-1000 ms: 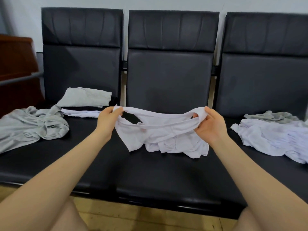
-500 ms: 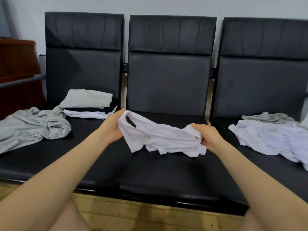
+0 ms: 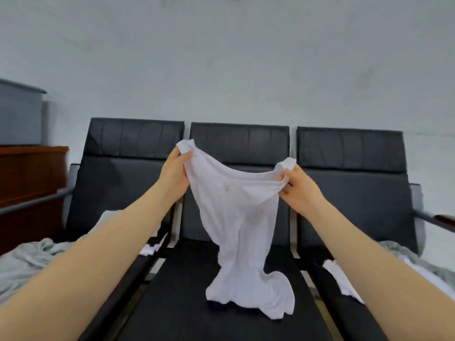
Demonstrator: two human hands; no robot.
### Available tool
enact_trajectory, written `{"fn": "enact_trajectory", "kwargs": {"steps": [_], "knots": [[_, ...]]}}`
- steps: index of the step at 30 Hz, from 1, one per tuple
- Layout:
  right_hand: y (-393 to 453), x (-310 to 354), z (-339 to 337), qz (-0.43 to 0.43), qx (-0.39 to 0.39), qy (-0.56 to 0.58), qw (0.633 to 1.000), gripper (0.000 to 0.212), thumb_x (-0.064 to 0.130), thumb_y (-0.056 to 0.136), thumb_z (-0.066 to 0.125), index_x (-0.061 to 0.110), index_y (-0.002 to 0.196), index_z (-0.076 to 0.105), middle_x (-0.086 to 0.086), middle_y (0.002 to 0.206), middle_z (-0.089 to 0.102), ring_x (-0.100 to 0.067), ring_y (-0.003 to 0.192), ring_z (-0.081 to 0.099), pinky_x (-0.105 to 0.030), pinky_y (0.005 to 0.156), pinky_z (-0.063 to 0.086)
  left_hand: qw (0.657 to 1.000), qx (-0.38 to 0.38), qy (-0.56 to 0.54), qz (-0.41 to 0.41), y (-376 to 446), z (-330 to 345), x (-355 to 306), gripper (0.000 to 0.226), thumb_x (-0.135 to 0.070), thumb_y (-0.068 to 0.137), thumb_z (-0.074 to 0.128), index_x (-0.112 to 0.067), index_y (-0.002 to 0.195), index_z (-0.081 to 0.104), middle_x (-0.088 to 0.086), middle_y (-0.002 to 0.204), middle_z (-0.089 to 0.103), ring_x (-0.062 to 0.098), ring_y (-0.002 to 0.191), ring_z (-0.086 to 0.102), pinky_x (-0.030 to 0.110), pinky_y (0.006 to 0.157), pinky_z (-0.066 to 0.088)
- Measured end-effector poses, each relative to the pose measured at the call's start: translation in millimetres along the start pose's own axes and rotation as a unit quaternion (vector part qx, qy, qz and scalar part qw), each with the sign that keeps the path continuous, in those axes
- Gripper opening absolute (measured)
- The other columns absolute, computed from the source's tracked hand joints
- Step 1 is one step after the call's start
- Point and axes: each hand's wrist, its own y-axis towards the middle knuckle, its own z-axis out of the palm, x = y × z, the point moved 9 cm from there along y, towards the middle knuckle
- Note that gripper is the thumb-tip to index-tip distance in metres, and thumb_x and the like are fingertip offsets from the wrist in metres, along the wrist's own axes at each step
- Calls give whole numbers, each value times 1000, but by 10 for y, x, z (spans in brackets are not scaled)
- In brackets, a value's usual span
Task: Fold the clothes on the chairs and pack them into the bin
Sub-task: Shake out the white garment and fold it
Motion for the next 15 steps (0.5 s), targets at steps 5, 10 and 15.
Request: {"fn": "enact_trajectory", "kwargs": {"steps": [5,10,15], "knots": [[-68,1057,589,-126,10,-112,986,22,4,90,56,15,106,67,-4,85,58,-15,72,54,-25,60,48,996,-59,-7,70,159,372,-909,44,-15,96,55,-20,139,47,4,132,57,23,117,58,43,103,45],[-247,1732,985,-187,28,-150,970,26,3,91,55,16,67,55,2,61,50,-11,54,48,-20,46,44,990,-77,-4,120,112,586,-1566,50,-20,93,59,-24,141,46,-2,126,59,16,106,62,35,94,51],[-279,1716,1011,-163,38,-79,983,22,-2,90,55,13,75,47,-2,63,52,-13,55,53,-21,50,50,986,-113,54,110,20,493,-1682,21,-20,86,61,-20,106,65,0,107,63,21,102,61,32,87,50]]}}
